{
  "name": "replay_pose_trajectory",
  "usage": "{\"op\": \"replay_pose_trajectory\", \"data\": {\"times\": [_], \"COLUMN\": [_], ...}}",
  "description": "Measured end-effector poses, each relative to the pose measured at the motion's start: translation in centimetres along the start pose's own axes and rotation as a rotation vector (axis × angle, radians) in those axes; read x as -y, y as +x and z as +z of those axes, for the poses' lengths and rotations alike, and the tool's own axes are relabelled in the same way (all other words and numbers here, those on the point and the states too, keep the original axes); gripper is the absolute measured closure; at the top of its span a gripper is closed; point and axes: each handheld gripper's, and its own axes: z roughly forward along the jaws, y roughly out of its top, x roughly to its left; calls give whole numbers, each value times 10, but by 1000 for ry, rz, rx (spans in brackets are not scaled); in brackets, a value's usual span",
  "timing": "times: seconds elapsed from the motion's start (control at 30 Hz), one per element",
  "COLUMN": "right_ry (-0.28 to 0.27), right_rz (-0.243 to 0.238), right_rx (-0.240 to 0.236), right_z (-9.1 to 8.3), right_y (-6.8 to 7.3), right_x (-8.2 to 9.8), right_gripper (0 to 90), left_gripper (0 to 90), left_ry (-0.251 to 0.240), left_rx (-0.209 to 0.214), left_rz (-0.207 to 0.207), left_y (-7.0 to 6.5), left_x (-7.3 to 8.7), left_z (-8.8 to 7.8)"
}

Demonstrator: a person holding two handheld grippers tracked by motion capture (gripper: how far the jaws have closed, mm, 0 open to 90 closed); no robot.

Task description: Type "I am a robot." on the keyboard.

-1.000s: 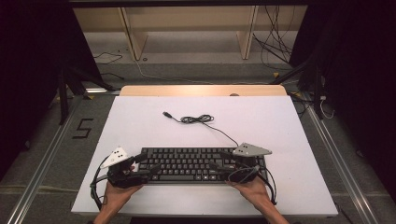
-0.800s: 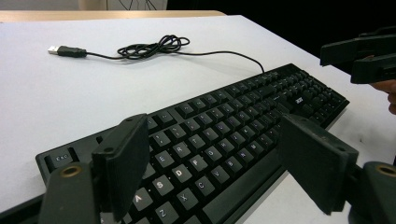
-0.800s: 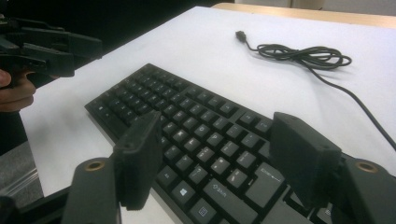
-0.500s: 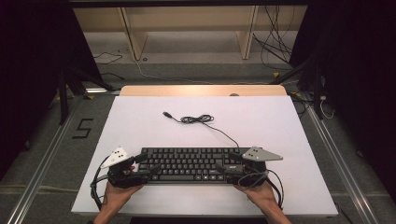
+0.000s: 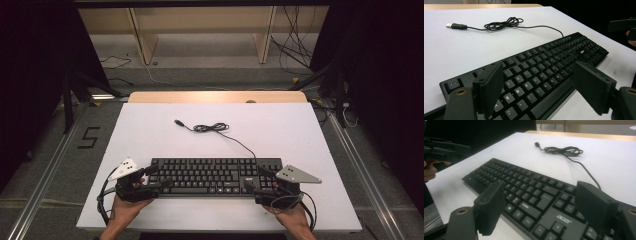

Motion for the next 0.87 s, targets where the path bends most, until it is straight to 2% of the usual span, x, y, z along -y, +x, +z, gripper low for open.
{"op": "replay_pose_trajectory", "data": {"times": [0.27, 0.87], "right_ry": [-9, -26], "right_rz": [13, 4], "right_rx": [20, 26], "right_z": [-10, -11], "right_y": [-3, -3], "right_x": [6, 6], "right_gripper": [247, 239], "left_gripper": [245, 245], "left_ry": [2, -3], "left_rx": [1, 2], "left_rz": [2, 4], "left_y": [0, -1], "left_x": [0, 0], "left_z": [1, 1]}}
